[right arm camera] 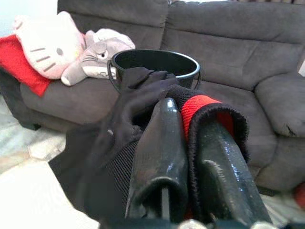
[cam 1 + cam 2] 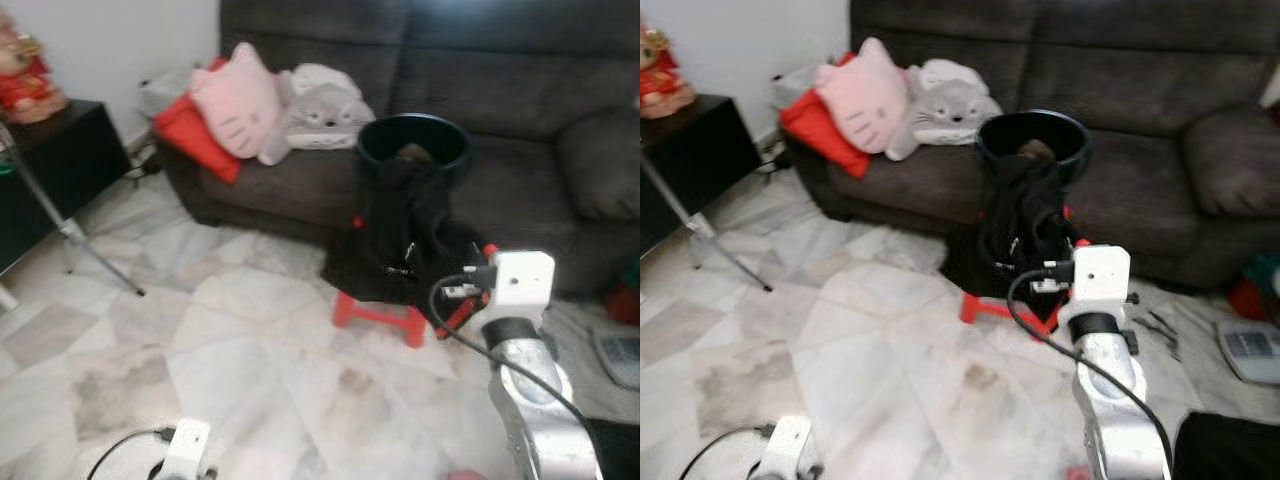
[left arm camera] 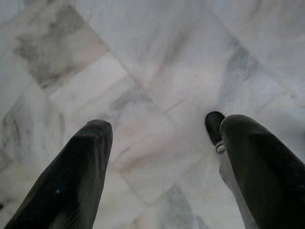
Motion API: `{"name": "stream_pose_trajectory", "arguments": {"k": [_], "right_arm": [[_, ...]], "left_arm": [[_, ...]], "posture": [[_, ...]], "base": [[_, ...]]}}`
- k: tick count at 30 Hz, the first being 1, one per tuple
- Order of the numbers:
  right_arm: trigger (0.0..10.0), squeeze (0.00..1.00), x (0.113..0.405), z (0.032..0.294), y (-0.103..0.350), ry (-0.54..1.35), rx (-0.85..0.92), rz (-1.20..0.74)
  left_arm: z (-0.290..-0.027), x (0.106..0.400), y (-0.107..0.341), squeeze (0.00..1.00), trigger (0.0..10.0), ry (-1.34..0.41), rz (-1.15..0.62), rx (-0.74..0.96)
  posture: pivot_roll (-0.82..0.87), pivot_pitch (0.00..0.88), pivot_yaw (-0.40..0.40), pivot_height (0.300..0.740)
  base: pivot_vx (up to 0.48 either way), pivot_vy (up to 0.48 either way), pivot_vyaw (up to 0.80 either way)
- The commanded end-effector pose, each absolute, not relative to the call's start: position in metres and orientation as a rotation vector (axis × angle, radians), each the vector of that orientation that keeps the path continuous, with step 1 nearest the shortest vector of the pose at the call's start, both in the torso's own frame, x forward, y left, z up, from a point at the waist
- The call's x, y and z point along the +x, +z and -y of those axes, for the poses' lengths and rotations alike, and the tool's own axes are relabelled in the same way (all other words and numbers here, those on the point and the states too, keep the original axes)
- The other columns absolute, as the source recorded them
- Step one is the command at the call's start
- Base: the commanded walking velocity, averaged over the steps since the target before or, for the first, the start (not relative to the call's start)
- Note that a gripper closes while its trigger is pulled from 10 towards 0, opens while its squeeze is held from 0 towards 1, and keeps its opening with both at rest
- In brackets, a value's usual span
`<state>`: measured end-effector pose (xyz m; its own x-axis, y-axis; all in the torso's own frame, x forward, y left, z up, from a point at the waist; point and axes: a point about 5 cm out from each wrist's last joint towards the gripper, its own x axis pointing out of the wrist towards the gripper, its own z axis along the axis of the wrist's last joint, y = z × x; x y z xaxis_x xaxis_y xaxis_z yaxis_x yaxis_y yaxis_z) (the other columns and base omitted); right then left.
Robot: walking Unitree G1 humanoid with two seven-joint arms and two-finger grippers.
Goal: Hang hanger
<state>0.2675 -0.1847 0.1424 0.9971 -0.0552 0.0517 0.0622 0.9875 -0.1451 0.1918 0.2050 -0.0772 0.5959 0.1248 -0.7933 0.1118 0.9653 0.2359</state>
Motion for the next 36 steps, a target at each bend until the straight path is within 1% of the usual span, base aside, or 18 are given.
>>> {"name": "stream_pose_trajectory", "arguments": {"k": [1, 7, 16, 36], "right_arm": [[10.0, 0.00, 0.270, 0.175, 0.145, -0.023, -0.147, 0.058], [10.0, 0.00, 0.269, 0.169, 0.143, 0.034, -0.240, 0.051], [10.0, 0.00, 0.268, 0.162, 0.141, 0.084, -0.253, 0.041], [10.0, 0.00, 0.270, 0.162, 0.138, 0.078, -0.233, 0.029]], "left_arm": [[-0.212, 0.184, -0.080, 0.00, 10.0, 0.023, -0.964, 0.285], [-0.213, 0.184, -0.080, 0.00, 10.0, 0.016, -0.970, 0.295], [-0.212, 0.183, -0.080, 0.00, 10.0, 0.010, -0.973, 0.297], [-0.212, 0.184, -0.080, 0.00, 10.0, 0.011, -0.968, 0.289]], "posture": [[-0.21, 0.000, 0.030, 0.740], [-0.21, 0.000, 0.033, 0.740], [-0.21, 0.000, 0.033, 0.740], [-0.21, 0.000, 0.036, 0.740]], "base": [[0.000, 0.000, 0.00], [0.000, 0.000, 0.08], [0.000, 0.000, 0.79], [0.000, 0.000, 0.80]]}}
